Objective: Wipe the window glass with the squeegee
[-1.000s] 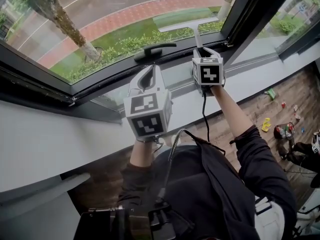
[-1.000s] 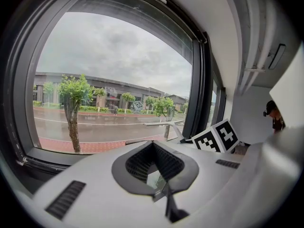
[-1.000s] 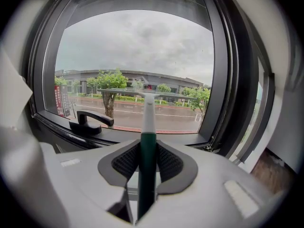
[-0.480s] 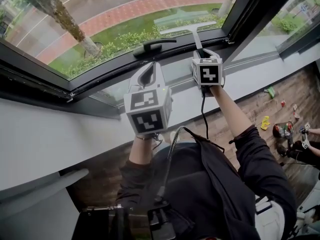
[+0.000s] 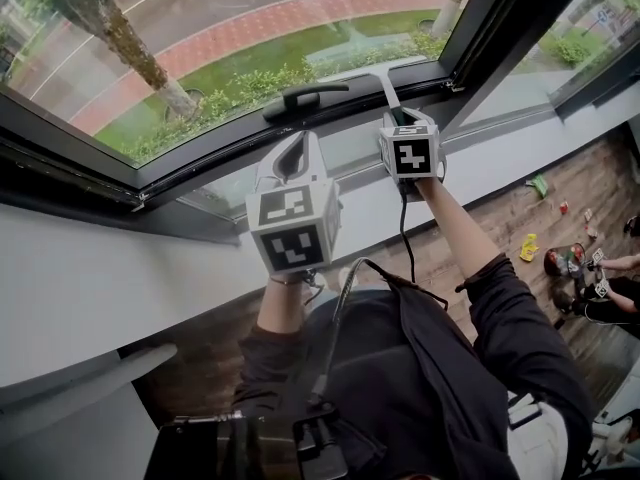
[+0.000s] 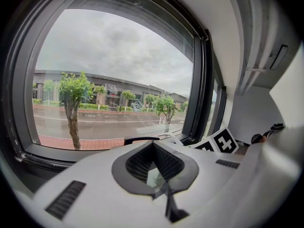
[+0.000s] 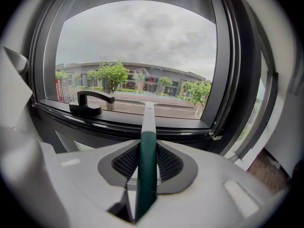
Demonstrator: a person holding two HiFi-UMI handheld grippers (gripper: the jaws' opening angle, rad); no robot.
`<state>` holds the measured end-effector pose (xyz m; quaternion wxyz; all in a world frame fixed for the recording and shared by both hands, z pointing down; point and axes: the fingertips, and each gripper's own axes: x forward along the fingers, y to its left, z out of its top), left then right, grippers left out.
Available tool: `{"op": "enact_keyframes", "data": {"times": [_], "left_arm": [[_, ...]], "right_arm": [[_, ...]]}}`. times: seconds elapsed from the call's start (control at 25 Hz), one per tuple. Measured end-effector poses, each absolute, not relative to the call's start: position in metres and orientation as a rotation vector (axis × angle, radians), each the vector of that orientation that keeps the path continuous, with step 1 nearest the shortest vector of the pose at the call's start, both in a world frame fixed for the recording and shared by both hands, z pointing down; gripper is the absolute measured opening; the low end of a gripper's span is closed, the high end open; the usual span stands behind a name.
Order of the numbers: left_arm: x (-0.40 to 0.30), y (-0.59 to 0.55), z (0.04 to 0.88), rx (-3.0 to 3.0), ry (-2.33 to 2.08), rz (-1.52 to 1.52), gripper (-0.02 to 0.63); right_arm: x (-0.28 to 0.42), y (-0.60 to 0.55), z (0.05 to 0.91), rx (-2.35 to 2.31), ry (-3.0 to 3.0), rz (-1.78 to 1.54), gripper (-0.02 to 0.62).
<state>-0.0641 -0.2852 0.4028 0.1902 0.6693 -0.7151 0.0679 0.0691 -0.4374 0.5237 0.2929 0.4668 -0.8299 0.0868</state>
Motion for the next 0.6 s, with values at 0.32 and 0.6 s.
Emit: {"op": "enact_keyframes", "data": {"times": [0.32,0.6], "left_arm": [[-0.065,-0.288,0.404,1.875,-1.999,0.177,-0.002],[-0.066,-0.289,0.402,1.895,-1.971,0.15,-0.002]], "right_arm": [[0.072,-0.441,0.521,1.258,-2.212,0.227,0.092],[0.076,-0.436,0.458,1.314,-2.325,0.128,0.092]]}}
